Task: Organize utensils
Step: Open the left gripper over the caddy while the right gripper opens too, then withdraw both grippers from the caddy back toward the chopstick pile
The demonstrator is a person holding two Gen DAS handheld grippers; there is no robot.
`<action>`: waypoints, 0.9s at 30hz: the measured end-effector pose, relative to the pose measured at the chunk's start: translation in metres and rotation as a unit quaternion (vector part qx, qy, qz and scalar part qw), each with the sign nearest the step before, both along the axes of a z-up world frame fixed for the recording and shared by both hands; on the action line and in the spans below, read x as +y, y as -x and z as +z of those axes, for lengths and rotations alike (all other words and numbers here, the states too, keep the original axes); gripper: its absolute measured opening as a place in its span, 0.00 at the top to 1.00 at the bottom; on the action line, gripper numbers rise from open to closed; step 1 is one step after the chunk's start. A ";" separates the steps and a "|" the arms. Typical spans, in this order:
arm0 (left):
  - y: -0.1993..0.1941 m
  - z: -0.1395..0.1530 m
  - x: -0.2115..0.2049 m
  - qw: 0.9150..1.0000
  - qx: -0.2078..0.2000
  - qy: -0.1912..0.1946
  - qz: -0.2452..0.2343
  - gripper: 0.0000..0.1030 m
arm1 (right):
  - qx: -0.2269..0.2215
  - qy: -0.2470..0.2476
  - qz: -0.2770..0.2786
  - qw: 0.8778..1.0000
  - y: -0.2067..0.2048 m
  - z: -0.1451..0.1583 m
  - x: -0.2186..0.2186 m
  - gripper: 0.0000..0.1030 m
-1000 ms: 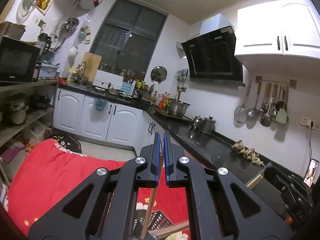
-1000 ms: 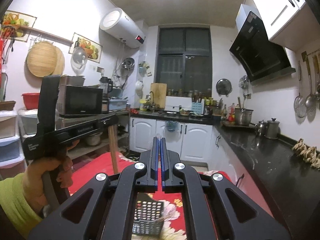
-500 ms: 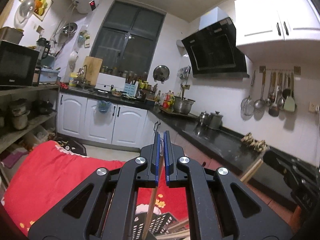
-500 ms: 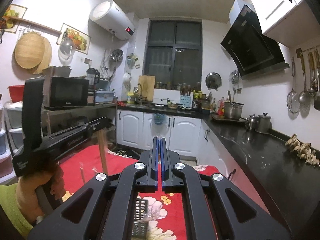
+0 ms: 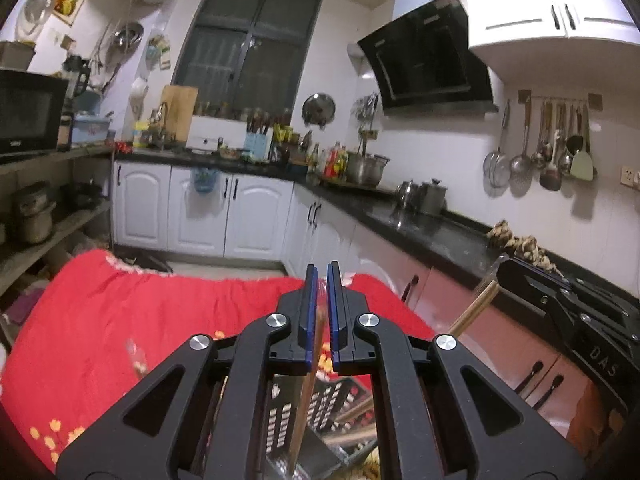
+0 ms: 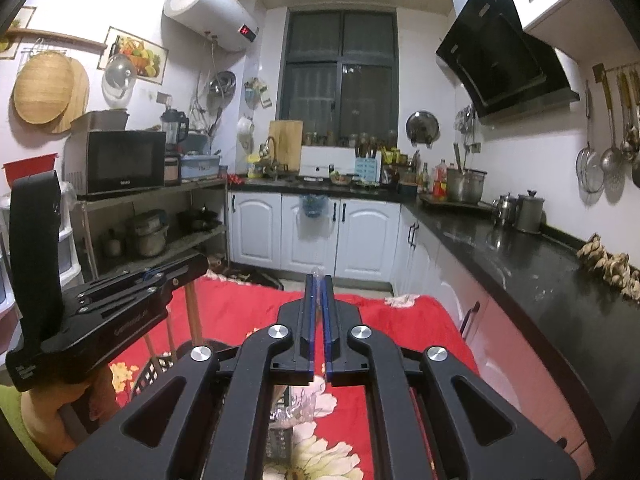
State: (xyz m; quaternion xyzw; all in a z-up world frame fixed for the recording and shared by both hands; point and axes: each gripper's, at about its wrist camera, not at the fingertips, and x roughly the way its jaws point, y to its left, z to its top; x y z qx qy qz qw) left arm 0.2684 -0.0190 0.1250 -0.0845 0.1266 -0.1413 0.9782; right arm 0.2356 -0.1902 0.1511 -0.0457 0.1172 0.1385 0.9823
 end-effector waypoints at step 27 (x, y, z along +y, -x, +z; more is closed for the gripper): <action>0.057 -0.019 0.022 0.997 0.068 -0.024 0.038 0.10 | 0.042 -0.025 0.013 0.999 0.058 -0.032 -0.028 0.36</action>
